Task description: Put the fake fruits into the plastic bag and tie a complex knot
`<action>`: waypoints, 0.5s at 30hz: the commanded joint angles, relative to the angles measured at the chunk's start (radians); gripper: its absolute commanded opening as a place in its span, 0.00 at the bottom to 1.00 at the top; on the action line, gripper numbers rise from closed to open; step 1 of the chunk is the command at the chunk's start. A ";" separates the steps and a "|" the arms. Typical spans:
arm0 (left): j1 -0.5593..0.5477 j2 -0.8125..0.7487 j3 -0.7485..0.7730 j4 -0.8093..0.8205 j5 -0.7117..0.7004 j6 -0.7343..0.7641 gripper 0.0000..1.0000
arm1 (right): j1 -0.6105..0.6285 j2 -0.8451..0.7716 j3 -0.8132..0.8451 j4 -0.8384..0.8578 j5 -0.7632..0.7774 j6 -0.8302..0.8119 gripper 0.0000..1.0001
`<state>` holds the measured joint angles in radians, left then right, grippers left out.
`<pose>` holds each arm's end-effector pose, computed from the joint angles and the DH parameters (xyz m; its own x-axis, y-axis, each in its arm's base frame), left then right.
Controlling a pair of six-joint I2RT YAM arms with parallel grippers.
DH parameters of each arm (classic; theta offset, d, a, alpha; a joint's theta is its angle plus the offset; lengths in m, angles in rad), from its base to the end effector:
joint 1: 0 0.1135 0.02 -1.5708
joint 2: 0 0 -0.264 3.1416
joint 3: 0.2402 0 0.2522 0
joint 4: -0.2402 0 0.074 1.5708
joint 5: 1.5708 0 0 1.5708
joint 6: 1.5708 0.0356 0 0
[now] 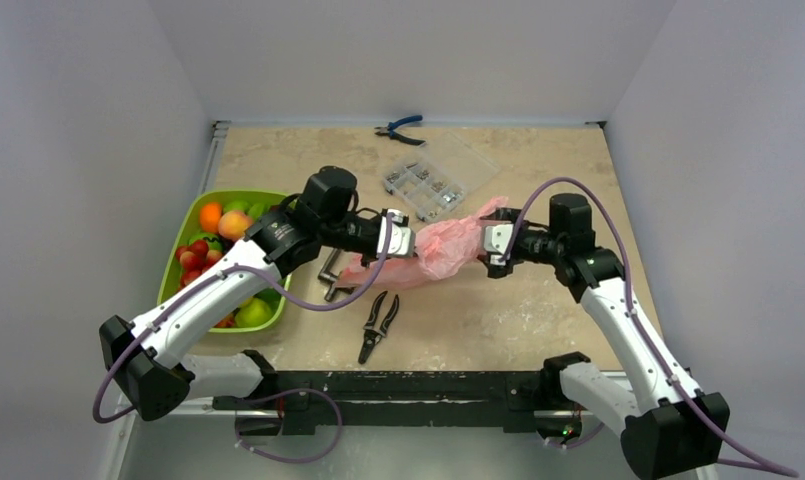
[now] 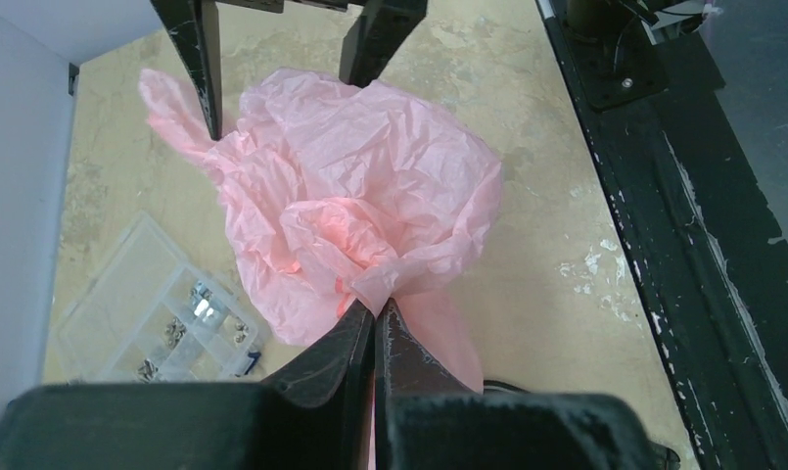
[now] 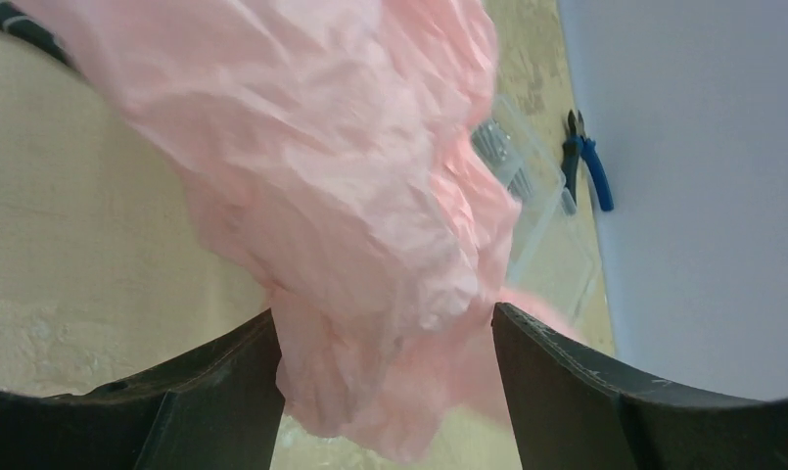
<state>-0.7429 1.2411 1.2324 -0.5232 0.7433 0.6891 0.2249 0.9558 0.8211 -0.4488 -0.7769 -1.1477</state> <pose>0.1799 -0.1979 0.3703 0.3015 0.3587 -0.8834 0.9534 -0.1041 0.2831 0.1908 0.0692 0.3009 0.4445 -0.5653 -0.6948 -0.7892 0.1198 -0.6024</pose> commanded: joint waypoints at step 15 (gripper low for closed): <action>0.040 -0.310 -0.210 0.229 -0.243 0.178 0.00 | -0.271 0.165 0.018 -0.082 0.164 -0.143 0.00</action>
<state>-0.7147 1.0012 1.1118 -0.4458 0.6319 0.8009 0.0498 1.0626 0.7872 -0.4568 -0.6834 -1.2449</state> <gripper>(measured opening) 0.006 0.005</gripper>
